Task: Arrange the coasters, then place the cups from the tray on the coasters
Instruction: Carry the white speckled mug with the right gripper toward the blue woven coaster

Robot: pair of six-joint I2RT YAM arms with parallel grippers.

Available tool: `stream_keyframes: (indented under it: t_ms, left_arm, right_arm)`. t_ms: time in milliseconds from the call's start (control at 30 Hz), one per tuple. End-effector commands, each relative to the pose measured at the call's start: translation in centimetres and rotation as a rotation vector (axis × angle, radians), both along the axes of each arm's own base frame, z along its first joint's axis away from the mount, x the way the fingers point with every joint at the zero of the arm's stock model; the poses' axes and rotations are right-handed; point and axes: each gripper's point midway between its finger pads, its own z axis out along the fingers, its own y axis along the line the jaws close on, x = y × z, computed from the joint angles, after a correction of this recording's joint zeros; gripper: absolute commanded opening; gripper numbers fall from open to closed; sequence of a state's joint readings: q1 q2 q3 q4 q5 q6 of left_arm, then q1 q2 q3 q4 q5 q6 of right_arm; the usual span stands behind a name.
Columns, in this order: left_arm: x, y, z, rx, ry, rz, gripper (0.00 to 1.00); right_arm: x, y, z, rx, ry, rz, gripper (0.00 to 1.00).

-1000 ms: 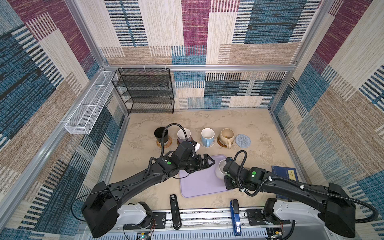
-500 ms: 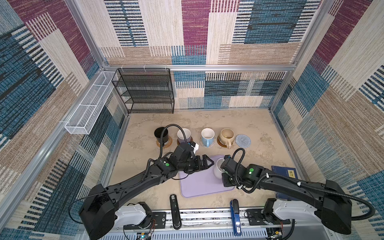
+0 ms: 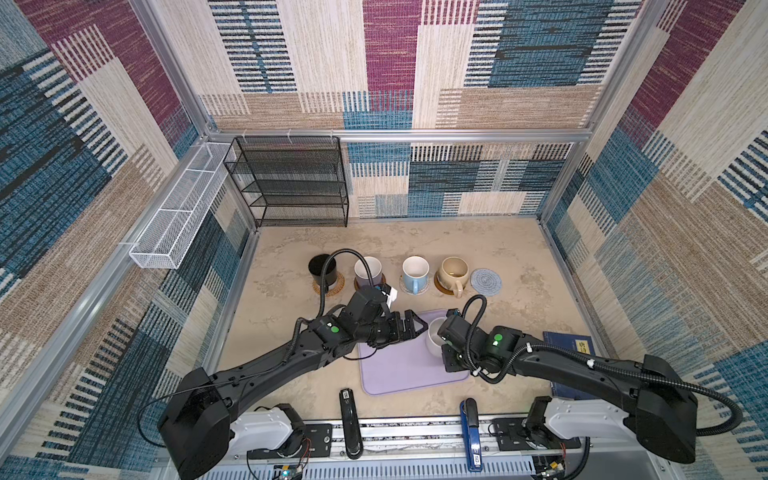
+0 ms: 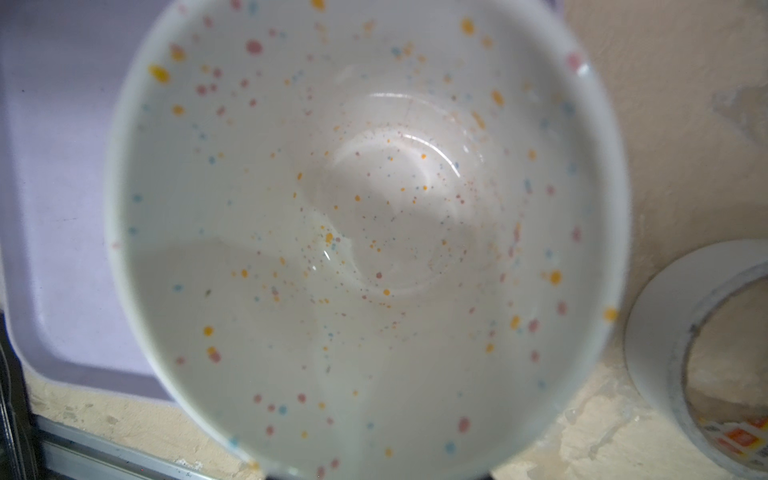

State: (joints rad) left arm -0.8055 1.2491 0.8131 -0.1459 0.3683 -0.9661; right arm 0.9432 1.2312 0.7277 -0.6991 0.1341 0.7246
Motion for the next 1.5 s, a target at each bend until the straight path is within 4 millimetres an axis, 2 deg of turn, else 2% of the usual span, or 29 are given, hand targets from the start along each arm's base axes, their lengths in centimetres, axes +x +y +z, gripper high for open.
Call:
stream_keyframes:
  t_ms: [0,267,433,667,1000,1167,1467]
  left_arm:
    - [0.4,-0.1,0.5,-0.013,-0.023,0.013,1.0]
    - [0.4,0.0,0.4,-0.012,-0.018,0.015,1.0]
    - [0.4,-0.1,0.5,-0.012,-0.02,0.016,1.0]
    - [0.5,-0.2,0.8,-0.011,-0.023,0.009,1.0]
    - [0.7,-0.7,1.1,-0.024,-0.026,-0.003,1.0]
    - [1.2,-1.2,2.6,-0.034,-0.064,-0.014,1.0]
    - [2.3,-2.7,5.3,-0.05,-0.126,-0.058,1.0]
  right_arm:
    - [0.5,0.3,-0.1,0.006,-0.026,-0.003,0.33]
    - [1.5,0.7,-0.3,-0.014,-0.055,-0.004,0.3]
    - [1.9,0.3,-0.3,-0.043,-0.076,-0.007,0.16]
    - [2.1,0.3,1.0,-0.026,-0.098,-0.007,0.0]
    - [2.6,-0.2,2.4,-0.047,-0.136,-0.011,0.0]
    - [3.3,-0.7,3.4,-0.05,-0.165,-0.033,0.0]
    - [6.1,-4.7,7.0,-0.075,-0.228,-0.128,0.0]
